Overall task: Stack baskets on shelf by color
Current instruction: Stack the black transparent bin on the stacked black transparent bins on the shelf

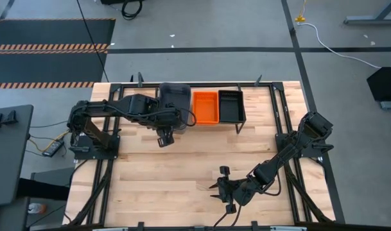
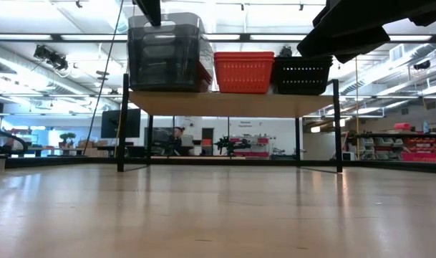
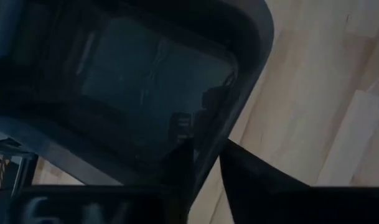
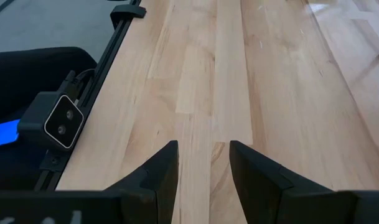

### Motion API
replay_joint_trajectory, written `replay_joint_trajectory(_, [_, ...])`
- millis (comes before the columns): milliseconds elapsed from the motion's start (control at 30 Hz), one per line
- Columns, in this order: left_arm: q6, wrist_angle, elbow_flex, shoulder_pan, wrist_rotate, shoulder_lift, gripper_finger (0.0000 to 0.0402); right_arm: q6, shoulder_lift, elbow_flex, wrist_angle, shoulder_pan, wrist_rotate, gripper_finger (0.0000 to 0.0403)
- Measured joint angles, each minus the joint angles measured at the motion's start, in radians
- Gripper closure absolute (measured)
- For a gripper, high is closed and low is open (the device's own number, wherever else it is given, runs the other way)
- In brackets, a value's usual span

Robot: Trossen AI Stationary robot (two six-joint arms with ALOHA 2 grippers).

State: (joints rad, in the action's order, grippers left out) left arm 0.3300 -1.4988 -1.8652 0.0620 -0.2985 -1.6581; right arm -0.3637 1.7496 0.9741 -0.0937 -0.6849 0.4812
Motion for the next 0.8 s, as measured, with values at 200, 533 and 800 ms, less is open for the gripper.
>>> replay_joint_trajectory(200, [0.000, 0.006, 0.000, 0.000, -0.006, 0.000, 0.0390, 0.000, 0.000, 0.000, 0.000, 0.000, 0.000, 0.0253])
replay_joint_trajectory(533, [0.014, 0.003, 0.000, 0.000, 0.024, 0.000, 0.0391, 0.000, 0.000, 0.000, 0.000, 0.000, 0.000, 0.0253])
replay_joint_trajectory(800, [-0.023, 0.004, 0.000, 0.000, -0.005, 0.000, 0.0344, 0.000, 0.000, 0.000, 0.000, 0.000, 0.000, 0.0253])
